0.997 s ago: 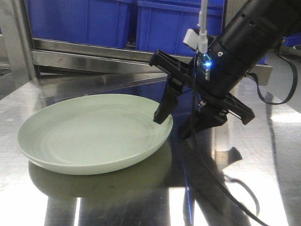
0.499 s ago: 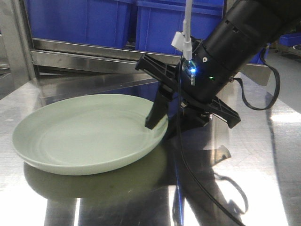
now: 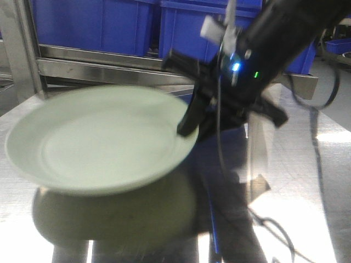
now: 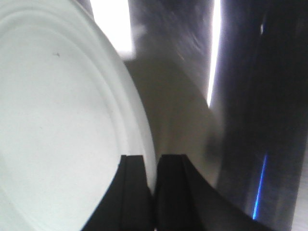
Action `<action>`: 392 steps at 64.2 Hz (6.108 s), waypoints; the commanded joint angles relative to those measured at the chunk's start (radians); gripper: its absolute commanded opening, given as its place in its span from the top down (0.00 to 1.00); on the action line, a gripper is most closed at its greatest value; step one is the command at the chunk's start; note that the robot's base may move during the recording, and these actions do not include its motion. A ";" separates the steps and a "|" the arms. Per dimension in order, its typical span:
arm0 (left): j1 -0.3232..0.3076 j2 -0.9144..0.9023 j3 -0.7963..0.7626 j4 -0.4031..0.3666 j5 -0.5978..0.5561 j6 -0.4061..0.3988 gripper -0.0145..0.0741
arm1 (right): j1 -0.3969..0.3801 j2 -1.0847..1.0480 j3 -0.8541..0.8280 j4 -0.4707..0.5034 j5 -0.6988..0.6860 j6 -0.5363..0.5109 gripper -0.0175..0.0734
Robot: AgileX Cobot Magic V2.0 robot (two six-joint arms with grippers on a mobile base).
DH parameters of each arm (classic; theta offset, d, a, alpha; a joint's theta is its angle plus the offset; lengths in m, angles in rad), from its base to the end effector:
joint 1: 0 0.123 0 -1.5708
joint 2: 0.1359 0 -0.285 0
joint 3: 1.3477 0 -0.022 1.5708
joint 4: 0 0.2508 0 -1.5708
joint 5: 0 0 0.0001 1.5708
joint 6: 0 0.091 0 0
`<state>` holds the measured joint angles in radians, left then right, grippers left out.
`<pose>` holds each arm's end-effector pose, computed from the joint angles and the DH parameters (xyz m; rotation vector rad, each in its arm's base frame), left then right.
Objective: Place green plate on second shelf with right arm
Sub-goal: 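Close the right gripper on the plate rim and lift it, then raise the plate upright with the right gripper, clear of the table, then drive the base to the shelf of blue bins, holding the plate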
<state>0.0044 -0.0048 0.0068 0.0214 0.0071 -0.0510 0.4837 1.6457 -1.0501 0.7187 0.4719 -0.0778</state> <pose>0.0562 0.0003 0.2105 -0.0255 1.4925 -0.0202 0.2927 0.1846 0.2321 -0.0136 2.5773 0.8141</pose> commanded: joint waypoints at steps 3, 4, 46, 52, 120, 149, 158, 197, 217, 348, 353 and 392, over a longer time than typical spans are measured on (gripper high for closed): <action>-0.004 -0.004 0.042 -0.005 -0.081 -0.006 0.69 | -0.018 -0.202 -0.029 -0.087 -0.079 -0.006 0.75; -0.004 -0.004 0.042 -0.005 -0.081 -0.006 0.69 | -0.020 -0.221 -0.029 -0.103 -0.082 -0.006 0.75; -0.004 -0.004 0.042 -0.005 -0.081 -0.006 0.69 | -0.067 -0.945 -0.027 -0.776 0.329 0.333 0.75; -0.004 -0.004 0.042 -0.005 -0.081 -0.006 0.69 | -0.067 -1.029 -0.027 -0.798 0.402 0.331 0.75; -0.004 -0.004 0.042 -0.005 -0.081 -0.006 0.69 | -0.404 -1.457 0.792 -1.072 -0.396 0.497 0.75; -0.004 -0.004 0.042 -0.005 -0.081 -0.006 0.69 | -0.415 -1.547 1.048 -1.067 -0.678 0.475 0.75; -0.004 -0.004 0.042 -0.005 -0.081 -0.006 0.69 | -0.415 -1.555 1.059 -0.893 -0.669 0.313 0.75; -0.004 -0.004 0.042 -0.005 -0.081 -0.006 0.69 | -0.415 -1.652 1.059 -0.582 -0.769 -0.037 0.75; -0.004 -0.004 0.042 -0.005 -0.081 -0.006 0.69 | -0.415 -1.650 1.059 -0.582 -0.771 -0.037 0.75; -0.002 -0.003 0.042 -0.005 -0.080 -0.006 0.69 | -0.412 -1.646 1.059 -0.582 -0.768 -0.037 0.75; -0.002 -0.003 0.042 -0.005 -0.080 -0.006 0.69 | -0.412 -1.646 1.059 -0.582 -0.768 -0.037 0.75; -0.002 -0.003 0.042 -0.005 -0.080 -0.006 0.69 | -0.412 -1.646 1.059 -0.582 -0.768 -0.037 0.75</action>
<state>0.0044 -0.0048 0.0068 0.0214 0.0091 -0.0510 0.0727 -0.0108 0.0360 0.1295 -0.1868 -0.1169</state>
